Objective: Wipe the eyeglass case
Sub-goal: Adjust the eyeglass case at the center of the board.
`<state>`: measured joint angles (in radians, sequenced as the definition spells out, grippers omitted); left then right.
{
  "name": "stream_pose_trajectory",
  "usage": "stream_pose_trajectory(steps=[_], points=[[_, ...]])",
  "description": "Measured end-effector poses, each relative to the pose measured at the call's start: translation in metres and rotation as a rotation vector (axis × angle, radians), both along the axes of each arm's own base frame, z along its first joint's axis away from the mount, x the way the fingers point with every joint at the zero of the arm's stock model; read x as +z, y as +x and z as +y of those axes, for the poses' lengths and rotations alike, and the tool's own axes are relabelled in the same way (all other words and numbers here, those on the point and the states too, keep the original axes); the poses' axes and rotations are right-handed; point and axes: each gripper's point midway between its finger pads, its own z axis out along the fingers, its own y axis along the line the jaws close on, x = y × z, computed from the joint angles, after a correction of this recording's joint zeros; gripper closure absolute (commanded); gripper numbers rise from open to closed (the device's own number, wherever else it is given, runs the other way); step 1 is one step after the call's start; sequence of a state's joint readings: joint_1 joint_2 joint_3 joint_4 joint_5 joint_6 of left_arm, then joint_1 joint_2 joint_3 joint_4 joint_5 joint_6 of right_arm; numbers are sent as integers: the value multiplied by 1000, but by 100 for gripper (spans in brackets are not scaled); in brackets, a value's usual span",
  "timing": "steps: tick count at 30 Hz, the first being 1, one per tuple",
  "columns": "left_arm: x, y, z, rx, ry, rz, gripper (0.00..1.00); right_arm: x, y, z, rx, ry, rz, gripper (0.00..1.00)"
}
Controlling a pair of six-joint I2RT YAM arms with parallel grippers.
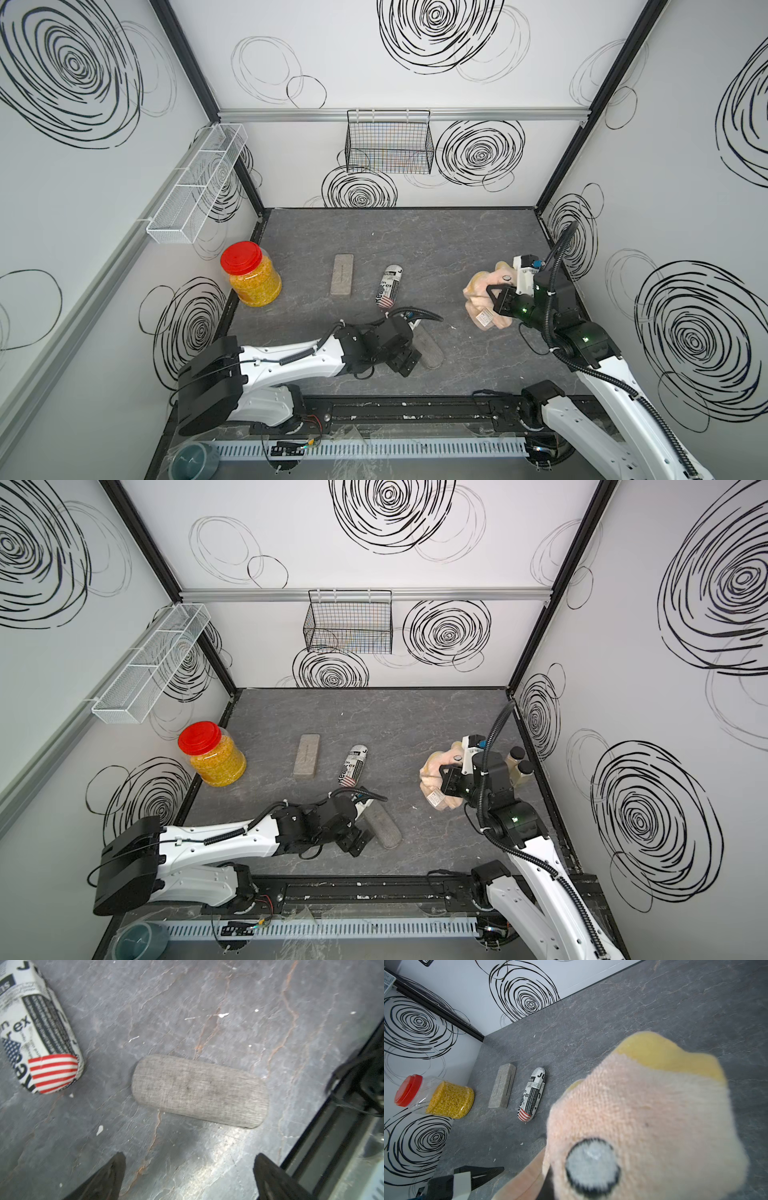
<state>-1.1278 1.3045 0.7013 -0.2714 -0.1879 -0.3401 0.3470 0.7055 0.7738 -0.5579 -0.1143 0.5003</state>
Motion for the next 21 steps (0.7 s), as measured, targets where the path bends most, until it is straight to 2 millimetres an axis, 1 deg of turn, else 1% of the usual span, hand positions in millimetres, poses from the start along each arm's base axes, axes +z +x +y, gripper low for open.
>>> stream_pose_trajectory(steps=[3, 6, 8, 10, 12, 16, 19, 21], points=[[-12, -5, 5, 0, 79, -29, 0, 1, -1, -1, 1, -7, 3, 99], [-31, -7, 7, 10, 162, -46, 1, 4, -3, 0, 9, -3, -7, 99], [-43, -5, 8, 25, 217, -54, 1, 9, -6, 1, 19, 5, -25, 99], [-50, -3, 7, 36, 254, -61, 1, 15, -10, 1, 30, 10, -54, 99], [-52, 1, 0, 44, 272, -75, 1, 20, -13, 0, 38, 11, -77, 99], [-46, 12, -25, 63, 268, -116, 0, 24, -17, -1, 48, 6, -104, 100], [-40, 21, -43, 74, 254, -139, 0, 19, -19, -1, 52, 4, -102, 100], [-39, 27, -52, 82, 245, -141, 1, 15, -21, -2, 54, 2, -97, 100]])
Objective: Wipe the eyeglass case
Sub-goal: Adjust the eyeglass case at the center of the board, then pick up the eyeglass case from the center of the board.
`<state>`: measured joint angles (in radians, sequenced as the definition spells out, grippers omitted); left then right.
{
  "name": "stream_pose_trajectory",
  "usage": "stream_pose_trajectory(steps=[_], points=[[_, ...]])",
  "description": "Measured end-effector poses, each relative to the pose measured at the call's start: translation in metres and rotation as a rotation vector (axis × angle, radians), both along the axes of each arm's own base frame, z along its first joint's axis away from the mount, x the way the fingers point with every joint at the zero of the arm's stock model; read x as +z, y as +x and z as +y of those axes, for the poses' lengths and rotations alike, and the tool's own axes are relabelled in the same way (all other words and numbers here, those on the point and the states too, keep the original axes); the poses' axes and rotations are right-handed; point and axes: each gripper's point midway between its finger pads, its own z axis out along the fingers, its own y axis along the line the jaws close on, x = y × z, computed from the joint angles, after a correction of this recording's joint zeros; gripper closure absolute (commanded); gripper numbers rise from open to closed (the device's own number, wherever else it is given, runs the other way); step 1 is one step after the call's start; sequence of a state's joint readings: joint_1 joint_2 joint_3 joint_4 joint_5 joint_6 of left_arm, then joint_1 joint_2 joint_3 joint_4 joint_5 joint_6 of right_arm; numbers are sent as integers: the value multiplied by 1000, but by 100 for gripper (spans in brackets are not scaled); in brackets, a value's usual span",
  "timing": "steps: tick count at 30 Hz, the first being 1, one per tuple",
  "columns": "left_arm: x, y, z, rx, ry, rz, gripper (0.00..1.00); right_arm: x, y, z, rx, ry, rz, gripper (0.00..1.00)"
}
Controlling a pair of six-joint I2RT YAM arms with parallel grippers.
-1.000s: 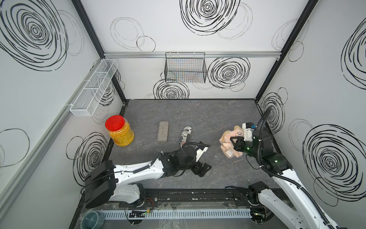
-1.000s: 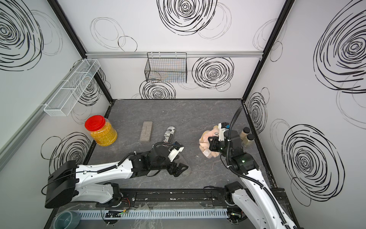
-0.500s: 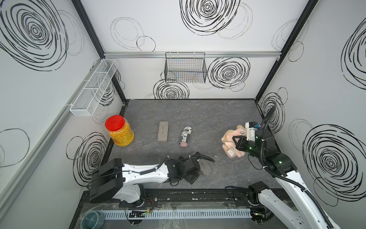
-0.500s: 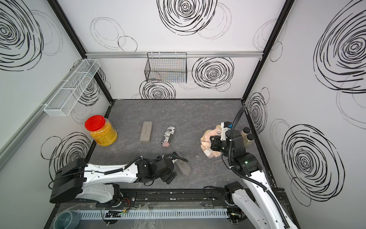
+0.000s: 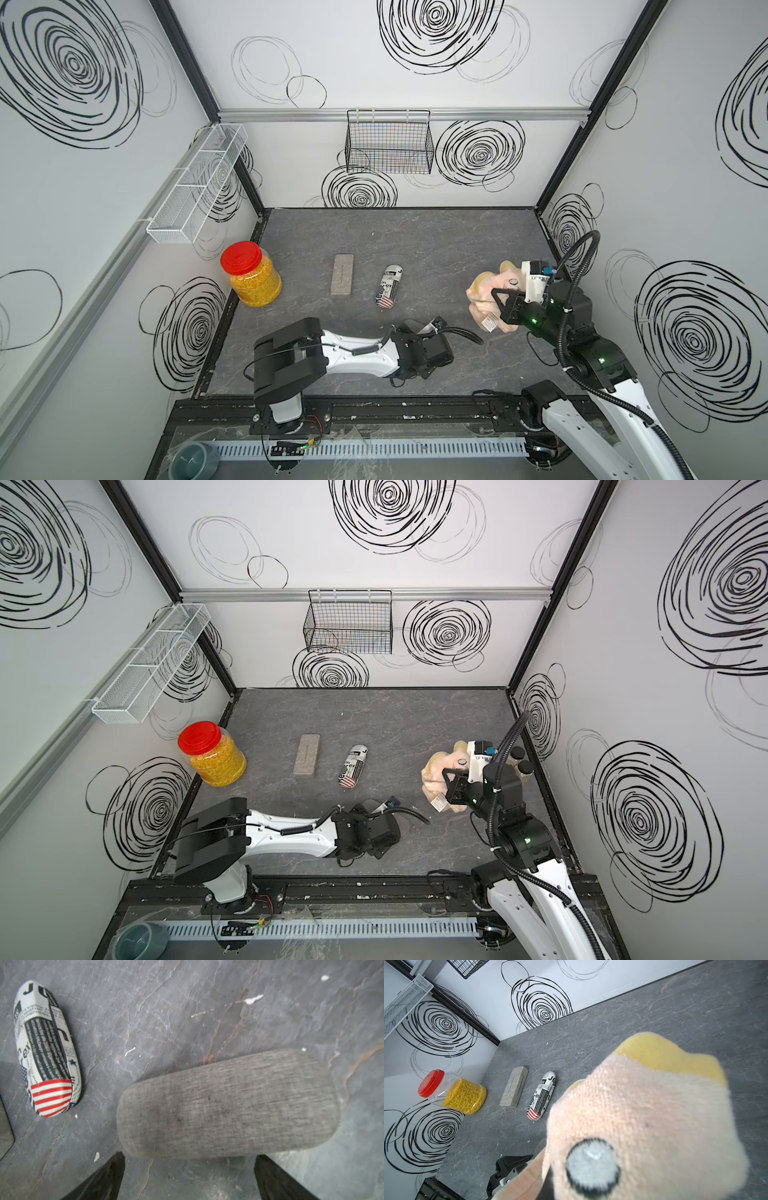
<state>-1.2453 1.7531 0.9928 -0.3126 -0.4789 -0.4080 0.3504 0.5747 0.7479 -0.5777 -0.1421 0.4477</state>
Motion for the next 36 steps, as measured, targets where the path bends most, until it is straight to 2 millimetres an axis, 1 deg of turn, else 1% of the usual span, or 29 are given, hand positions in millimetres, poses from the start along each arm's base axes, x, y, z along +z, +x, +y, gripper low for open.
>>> stream_pose_trajectory(steps=[3, 6, 10, 12, 18, 22, 26, 29, 33, 36], points=[[-5, 11, -6, 12, -28, 21, 1, -2, -2, -1, -1, -5, 5, 100], [-7, 20, -8, 11, -47, 38, 1, -2, -4, -3, -7, -9, 0, 100], [-5, 34, -24, -22, -91, 70, 2, -2, -8, -7, -12, -20, -2, 100], [-7, 37, -30, -42, -113, 90, 2, -4, -8, -8, -14, -32, 3, 100], [-8, 42, -35, -96, -163, 154, 4, -7, -9, -9, -17, -42, 13, 100], [-13, 35, -35, -123, -193, 202, 4, -8, -9, -9, -17, -42, 14, 100], [-23, 17, -25, -153, -188, 254, 6, -8, -9, -9, -16, -44, 17, 100], [-22, 10, -19, -163, -189, 264, 9, -11, -8, -8, -16, -47, 27, 100], [-21, 5, -11, -165, -189, 272, 16, -17, -7, -8, -13, -52, 45, 100], [-20, 4, -10, -165, -191, 271, 18, -22, -7, -7, -10, -53, 55, 100]])
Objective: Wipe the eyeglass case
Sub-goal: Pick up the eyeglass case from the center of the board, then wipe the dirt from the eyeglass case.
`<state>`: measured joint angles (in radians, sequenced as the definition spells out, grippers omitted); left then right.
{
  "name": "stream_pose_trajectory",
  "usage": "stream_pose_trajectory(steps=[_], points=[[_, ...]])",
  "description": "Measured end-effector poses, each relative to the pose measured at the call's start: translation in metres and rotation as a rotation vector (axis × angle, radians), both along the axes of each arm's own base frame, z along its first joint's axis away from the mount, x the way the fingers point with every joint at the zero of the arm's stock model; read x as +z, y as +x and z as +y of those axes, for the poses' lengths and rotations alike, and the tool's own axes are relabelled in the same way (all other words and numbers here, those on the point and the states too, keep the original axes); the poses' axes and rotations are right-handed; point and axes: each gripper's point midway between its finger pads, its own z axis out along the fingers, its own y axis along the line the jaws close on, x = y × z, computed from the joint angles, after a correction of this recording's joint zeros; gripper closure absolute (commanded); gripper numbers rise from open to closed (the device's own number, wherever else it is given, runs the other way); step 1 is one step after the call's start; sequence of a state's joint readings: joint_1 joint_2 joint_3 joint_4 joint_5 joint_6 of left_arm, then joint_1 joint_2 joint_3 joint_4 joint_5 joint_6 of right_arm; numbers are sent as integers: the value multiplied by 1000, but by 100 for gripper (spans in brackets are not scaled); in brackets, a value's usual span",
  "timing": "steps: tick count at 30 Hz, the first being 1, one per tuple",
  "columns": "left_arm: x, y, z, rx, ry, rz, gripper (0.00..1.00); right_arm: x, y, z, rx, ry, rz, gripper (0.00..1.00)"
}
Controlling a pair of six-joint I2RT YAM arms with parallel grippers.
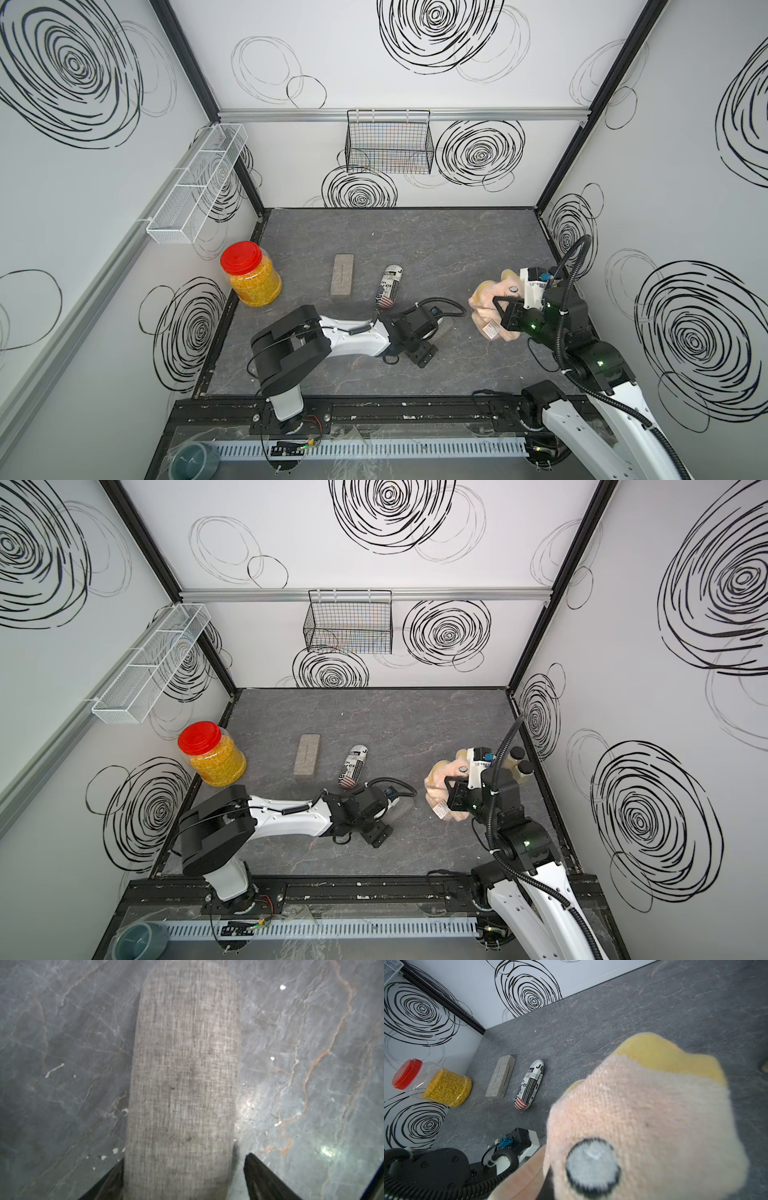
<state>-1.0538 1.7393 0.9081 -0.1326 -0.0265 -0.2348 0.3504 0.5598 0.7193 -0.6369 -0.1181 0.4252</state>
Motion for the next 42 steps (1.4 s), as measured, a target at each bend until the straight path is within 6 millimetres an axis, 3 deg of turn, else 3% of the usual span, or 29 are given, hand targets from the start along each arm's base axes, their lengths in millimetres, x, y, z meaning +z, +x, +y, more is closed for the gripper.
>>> stream_pose_trajectory(steps=[12, 18, 23, 28, 31, 37, 42], points=[[-3, -1, -7, -25, -5, -14, 25, -5, -1, 0, 1, 0, 4, 100], [-1, 1, -11, -27, -13, -25, 39, -8, -1, 1, 4, -2, 15, 100], [21, -14, -4, -46, -69, -61, 41, -18, 2, 8, 33, 8, 38, 100], [72, -31, -2, -75, -229, -110, 41, -24, 13, 35, 152, 46, 75, 100], [90, -35, 1, -77, -291, -120, 41, -30, 17, 57, 242, 26, 99, 100], [97, -38, 9, -62, -315, -122, 41, -26, 1, 122, 482, -24, 78, 100], [95, -35, 13, -34, -327, -119, 41, -24, -18, 151, 606, 37, 49, 100]])
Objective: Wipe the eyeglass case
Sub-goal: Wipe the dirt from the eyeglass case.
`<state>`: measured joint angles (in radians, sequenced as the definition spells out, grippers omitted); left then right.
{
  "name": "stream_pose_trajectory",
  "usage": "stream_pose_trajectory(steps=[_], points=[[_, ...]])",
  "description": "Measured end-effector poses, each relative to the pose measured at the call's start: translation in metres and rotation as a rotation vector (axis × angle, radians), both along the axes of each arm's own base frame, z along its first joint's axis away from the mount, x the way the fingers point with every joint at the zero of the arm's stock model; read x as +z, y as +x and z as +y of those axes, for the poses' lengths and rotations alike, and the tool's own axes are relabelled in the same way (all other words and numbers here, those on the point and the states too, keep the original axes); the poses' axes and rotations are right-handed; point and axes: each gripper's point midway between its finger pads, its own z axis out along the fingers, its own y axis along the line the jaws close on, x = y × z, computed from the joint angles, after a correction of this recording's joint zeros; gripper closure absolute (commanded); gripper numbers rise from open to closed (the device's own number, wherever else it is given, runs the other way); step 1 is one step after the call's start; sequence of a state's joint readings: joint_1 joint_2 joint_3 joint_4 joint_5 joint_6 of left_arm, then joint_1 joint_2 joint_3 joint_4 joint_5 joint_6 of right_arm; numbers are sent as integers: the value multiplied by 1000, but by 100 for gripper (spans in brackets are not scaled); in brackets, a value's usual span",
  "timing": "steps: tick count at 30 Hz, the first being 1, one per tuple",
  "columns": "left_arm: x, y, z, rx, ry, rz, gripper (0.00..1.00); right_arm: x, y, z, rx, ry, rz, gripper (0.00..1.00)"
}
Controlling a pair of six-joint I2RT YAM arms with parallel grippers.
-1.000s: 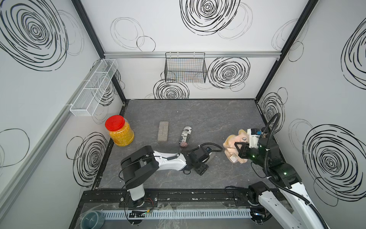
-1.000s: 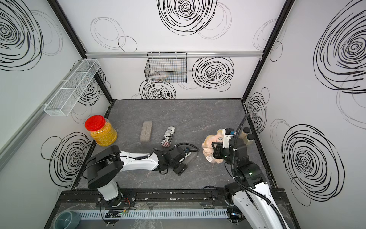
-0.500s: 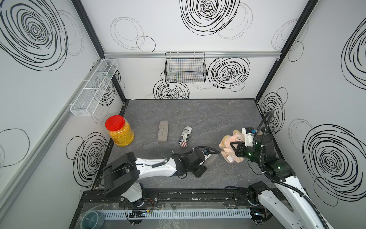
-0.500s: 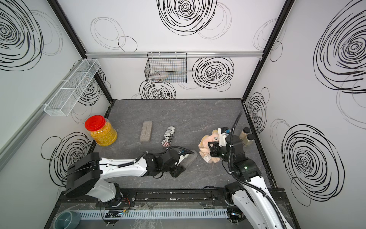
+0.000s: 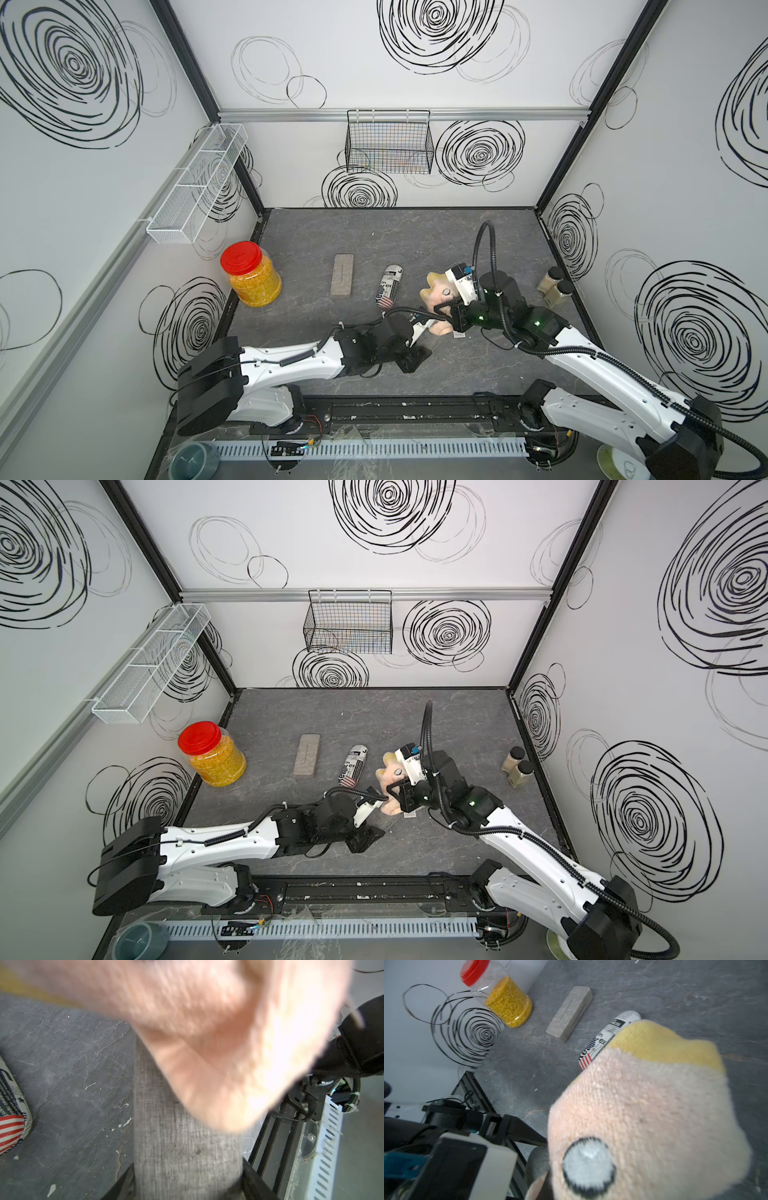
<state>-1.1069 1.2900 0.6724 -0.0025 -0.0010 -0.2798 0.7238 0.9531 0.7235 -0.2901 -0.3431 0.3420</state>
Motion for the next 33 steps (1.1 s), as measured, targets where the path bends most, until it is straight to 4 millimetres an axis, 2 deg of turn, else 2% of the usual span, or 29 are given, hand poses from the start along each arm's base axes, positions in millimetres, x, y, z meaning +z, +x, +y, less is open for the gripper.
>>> stream_pose_trajectory(steps=[3, 7, 10, 15, 18, 21, 24, 27, 30, 33], points=[[2, 6, 1, 30, -38, 2, 41, -3, -12, 5, 53, 48, 18, 100], [5, 9, 0, 46, -64, 0, 41, -5, -11, 3, 42, 38, 15, 100], [5, 10, 0, 48, -68, -1, 41, -4, 0, -7, -33, -8, -16, 100], [15, 8, -1, 53, -85, -31, 41, 9, 30, -32, -196, -64, -90, 100], [19, 6, -2, 56, -90, -46, 41, 12, 35, -33, -204, -67, -97, 100], [17, 6, 0, 64, -78, -49, 41, 7, 26, -18, -143, -69, -83, 100], [14, 5, 1, 64, -74, -49, 41, 5, 4, 3, -38, -48, -71, 100], [17, 6, -1, 63, -86, -54, 41, 1, -8, 9, 10, -34, -65, 100], [18, 5, -2, 60, -90, -56, 41, 4, -2, -1, -46, -42, -89, 100], [20, 5, -4, 59, -99, -59, 41, 9, 18, -22, -166, -64, -113, 100]])
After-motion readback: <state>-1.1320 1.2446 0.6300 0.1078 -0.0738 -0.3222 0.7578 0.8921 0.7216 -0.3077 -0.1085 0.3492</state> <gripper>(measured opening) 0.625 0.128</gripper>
